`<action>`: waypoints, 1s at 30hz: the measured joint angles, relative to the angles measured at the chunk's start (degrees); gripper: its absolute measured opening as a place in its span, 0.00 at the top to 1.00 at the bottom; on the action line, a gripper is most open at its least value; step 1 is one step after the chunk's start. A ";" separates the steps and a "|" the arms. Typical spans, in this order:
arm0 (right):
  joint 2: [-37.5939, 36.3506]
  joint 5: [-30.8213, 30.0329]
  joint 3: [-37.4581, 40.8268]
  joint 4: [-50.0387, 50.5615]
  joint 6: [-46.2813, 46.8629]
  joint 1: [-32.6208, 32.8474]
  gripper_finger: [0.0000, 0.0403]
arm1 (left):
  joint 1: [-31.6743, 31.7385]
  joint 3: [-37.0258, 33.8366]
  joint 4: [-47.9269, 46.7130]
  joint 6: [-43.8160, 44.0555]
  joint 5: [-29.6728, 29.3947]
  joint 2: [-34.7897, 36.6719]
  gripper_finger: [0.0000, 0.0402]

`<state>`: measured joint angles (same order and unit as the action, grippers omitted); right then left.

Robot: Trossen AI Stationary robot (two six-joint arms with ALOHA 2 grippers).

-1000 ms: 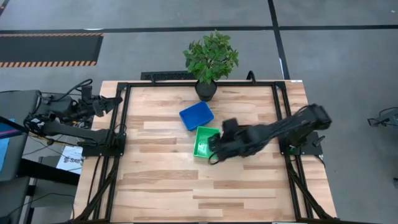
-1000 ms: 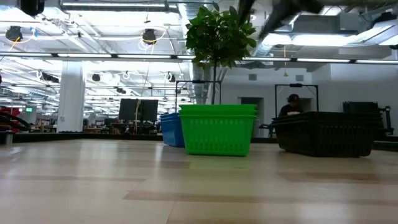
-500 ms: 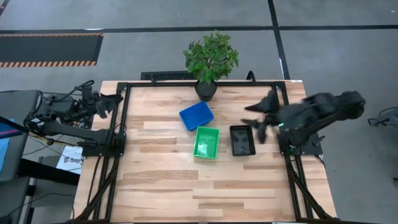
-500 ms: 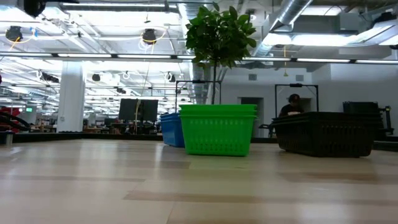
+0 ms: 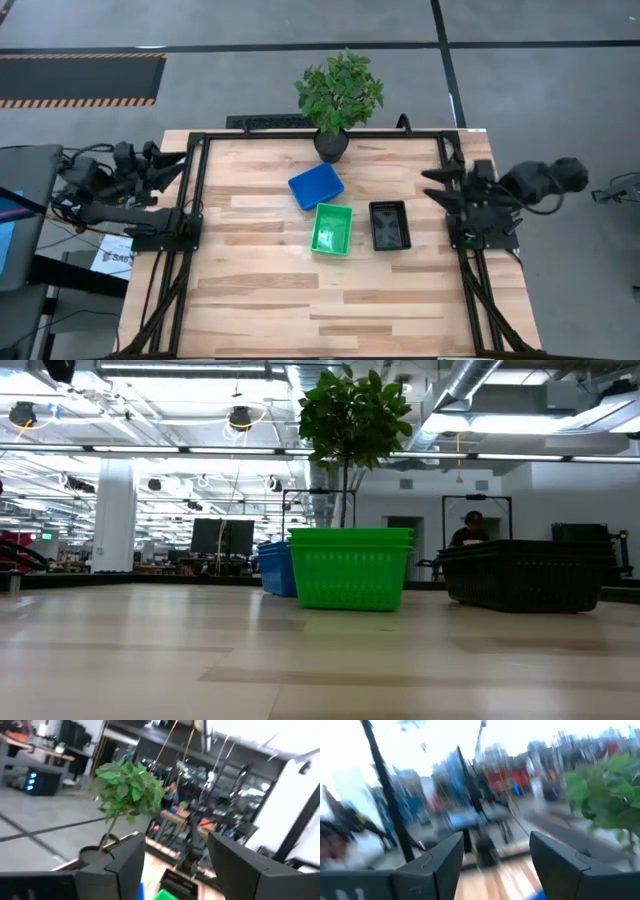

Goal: Stack baskets by color
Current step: Return to Home Position

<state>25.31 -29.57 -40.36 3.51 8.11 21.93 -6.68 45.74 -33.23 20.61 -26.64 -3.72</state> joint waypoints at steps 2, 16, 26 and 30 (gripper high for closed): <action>-6.40 0.58 9.28 -9.98 -1.08 -0.23 0.38 | 0.00 -4.66 4.26 -0.28 1.15 3.13 0.49; -25.03 2.28 39.87 -29.91 -5.20 -1.52 0.38 | -0.04 -29.76 28.93 0.66 14.93 1.44 0.49; -25.16 5.52 39.89 -19.32 -0.70 -1.50 0.38 | -0.04 -45.01 44.28 7.12 12.15 1.51 0.49; -25.16 5.48 39.89 -14.16 1.29 -1.64 0.38 | -0.15 -45.11 39.31 10.64 10.55 1.07 0.49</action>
<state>0.14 -24.10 -0.47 -10.65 9.40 20.29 -6.83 0.63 6.08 31.25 -16.09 -2.65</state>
